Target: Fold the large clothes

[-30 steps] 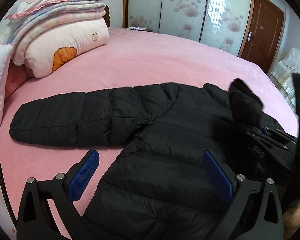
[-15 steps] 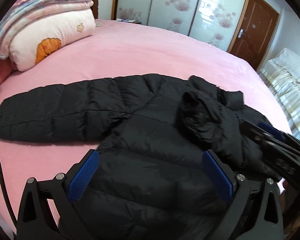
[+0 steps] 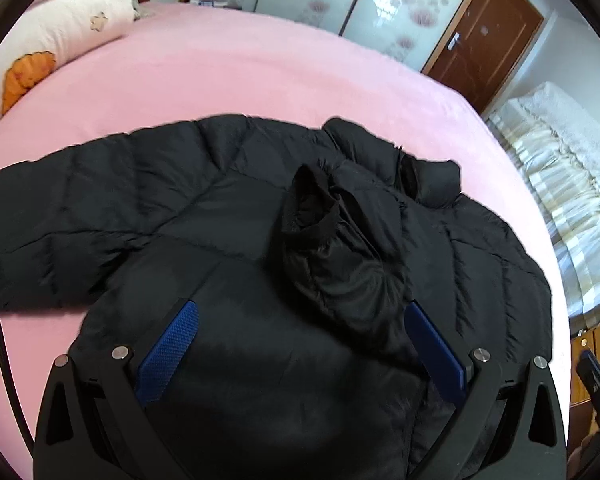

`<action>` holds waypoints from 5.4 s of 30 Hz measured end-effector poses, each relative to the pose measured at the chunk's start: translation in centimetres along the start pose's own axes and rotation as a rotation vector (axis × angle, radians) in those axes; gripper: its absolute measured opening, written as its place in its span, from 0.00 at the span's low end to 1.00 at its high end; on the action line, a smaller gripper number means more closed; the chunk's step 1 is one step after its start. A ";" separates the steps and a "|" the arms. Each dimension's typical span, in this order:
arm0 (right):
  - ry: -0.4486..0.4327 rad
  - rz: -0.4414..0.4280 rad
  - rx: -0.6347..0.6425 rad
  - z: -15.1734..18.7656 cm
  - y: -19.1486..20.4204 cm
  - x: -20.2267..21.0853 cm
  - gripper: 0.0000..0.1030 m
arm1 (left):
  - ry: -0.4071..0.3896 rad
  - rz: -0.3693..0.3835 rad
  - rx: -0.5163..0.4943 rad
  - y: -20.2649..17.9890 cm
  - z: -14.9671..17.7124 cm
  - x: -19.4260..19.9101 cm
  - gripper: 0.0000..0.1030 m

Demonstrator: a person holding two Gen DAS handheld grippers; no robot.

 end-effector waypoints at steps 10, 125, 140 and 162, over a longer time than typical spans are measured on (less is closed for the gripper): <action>0.048 0.115 -0.137 1.8 -8.0 -1.3 0.64 | 0.067 0.096 0.031 -1.1 -2.6 -4.1 0.12; 0.091 -0.207 0.367 6.3 40.6 -9.6 0.64 | -0.018 -0.243 0.829 40.2 8.0 9.2 0.15; 0.026 -0.215 0.282 3.3 32.8 -6.3 0.64 | -0.360 -0.125 0.398 19.4 -3.9 17.9 0.09; -0.069 0.137 -0.103 -0.3 -4.0 -1.2 0.65 | -0.082 0.182 -0.290 -27.1 -4.6 -1.5 0.14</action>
Point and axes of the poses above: each gripper's, at about its wrist camera, not at the fingertips, and x roughly against the way its jaws point, y to its left, z to its underside, the point moved 2 cm from there along -x, roughly the way its jaws point, and after that the axes turned 10 degrees about -x, right-handed, at the moved point
